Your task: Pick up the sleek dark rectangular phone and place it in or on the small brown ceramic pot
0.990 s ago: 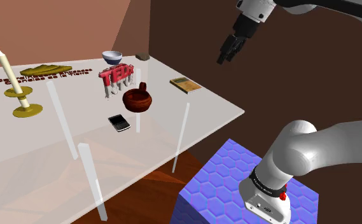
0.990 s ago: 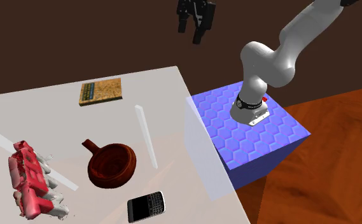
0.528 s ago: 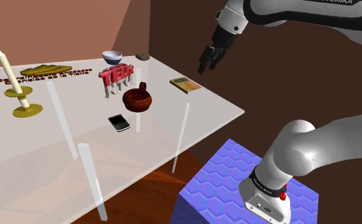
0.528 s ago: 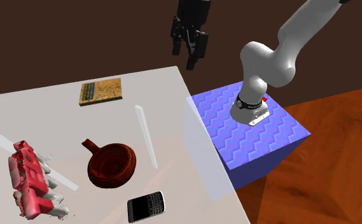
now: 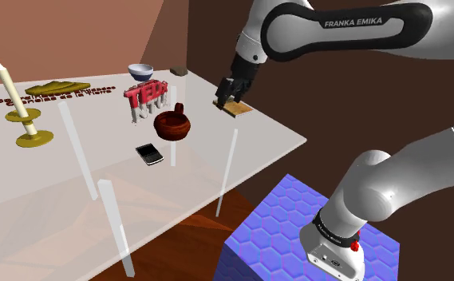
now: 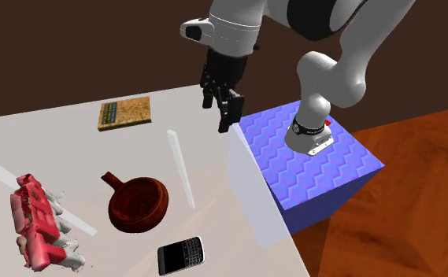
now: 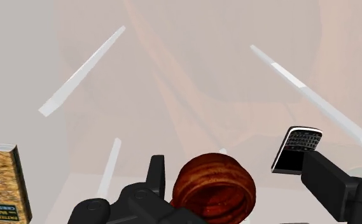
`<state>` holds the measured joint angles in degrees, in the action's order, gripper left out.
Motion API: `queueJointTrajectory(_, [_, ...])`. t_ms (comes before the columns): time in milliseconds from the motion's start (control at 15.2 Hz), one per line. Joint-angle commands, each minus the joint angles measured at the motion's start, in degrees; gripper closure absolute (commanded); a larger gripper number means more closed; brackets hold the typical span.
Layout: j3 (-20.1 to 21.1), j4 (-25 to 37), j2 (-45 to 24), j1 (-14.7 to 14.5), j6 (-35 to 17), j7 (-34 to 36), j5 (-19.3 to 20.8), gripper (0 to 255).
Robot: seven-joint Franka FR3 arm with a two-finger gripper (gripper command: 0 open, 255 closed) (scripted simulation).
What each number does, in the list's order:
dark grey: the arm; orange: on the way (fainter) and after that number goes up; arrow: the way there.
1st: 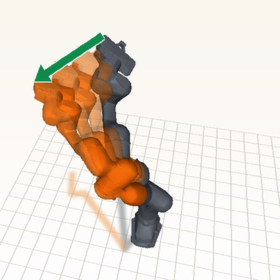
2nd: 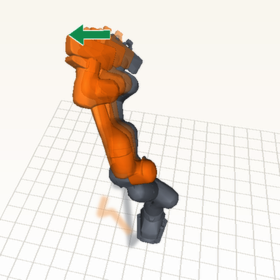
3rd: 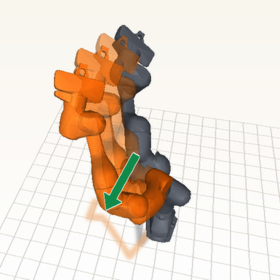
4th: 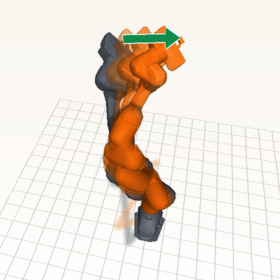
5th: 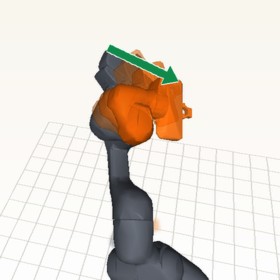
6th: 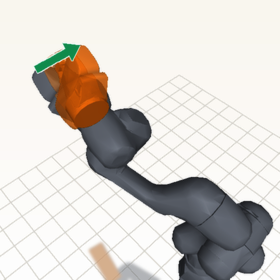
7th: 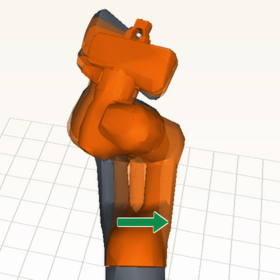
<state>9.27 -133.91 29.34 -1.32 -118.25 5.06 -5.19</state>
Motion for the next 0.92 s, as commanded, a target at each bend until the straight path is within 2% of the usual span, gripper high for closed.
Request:
queueJointTrajectory(0, [2.04, 0.62, -3.13, -0.27, -2.60, 2.37, 0.16, 0])
queueJointTrajectory(462, [8.21, 5.28, -16.34, -0.19, -10.66, 10.71, 3.75, 0])
queueJointTrajectory(858, [12.01, 12.27, -29.25, -0.76, -15.15, 19.66, 10.88, 0])
